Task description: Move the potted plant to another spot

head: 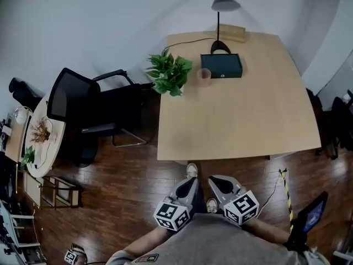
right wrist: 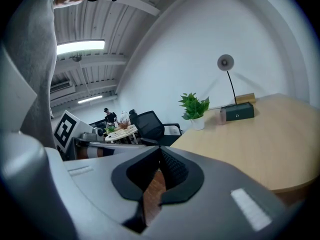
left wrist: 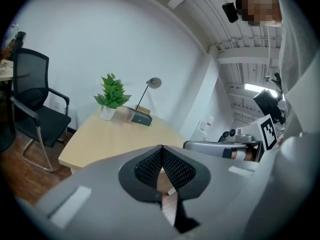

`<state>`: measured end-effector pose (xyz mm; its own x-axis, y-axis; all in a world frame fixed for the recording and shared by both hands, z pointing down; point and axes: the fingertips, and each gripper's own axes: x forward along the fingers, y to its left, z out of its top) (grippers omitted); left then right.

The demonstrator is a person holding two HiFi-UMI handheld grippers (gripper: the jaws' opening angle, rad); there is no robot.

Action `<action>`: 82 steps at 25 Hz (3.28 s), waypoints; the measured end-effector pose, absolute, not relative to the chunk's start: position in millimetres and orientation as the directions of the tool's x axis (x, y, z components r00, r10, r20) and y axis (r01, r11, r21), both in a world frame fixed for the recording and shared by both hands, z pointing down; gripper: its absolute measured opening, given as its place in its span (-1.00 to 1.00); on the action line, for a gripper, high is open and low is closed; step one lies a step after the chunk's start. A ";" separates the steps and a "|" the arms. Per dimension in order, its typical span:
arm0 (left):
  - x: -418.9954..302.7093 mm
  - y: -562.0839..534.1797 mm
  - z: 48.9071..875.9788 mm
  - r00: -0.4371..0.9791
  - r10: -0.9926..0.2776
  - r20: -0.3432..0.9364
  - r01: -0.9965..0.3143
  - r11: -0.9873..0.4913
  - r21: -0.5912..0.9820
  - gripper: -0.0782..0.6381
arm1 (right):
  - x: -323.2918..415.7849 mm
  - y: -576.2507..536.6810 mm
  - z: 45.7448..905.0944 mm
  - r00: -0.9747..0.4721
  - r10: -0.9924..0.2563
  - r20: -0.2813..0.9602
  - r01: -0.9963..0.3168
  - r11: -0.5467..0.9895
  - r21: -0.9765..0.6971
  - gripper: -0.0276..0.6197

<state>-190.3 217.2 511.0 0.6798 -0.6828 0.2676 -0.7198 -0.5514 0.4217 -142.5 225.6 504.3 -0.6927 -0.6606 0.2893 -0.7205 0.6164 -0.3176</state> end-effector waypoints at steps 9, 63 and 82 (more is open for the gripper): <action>-210.6 94.1 520.2 0.727 -0.634 0.262 -0.672 -0.580 0.460 -0.78 | -152.4 107.2 510.2 -0.616 -0.710 0.341 -0.787 0.536 -0.305 -0.90; -231.6 -240.5 641.9 0.682 -0.651 0.332 -0.673 -0.737 -0.064 0.75 | -146.5 -78.2 578.9 -0.565 -0.610 0.556 -0.818 0.504 -0.279 -0.90; -223.4 -241.0 627.9 0.721 -0.639 0.267 -0.652 -0.756 -0.050 0.66 | -144.4 -65.0 592.5 -0.566 -0.584 0.582 -0.813 0.511 -0.278 -0.90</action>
<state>-223.4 -241.0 627.9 0.7210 -0.6392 0.2675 -0.6522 -0.7564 -0.0498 -144.4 -65.0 592.5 -0.5659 -0.5835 0.5825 -0.8133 0.5112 -0.2779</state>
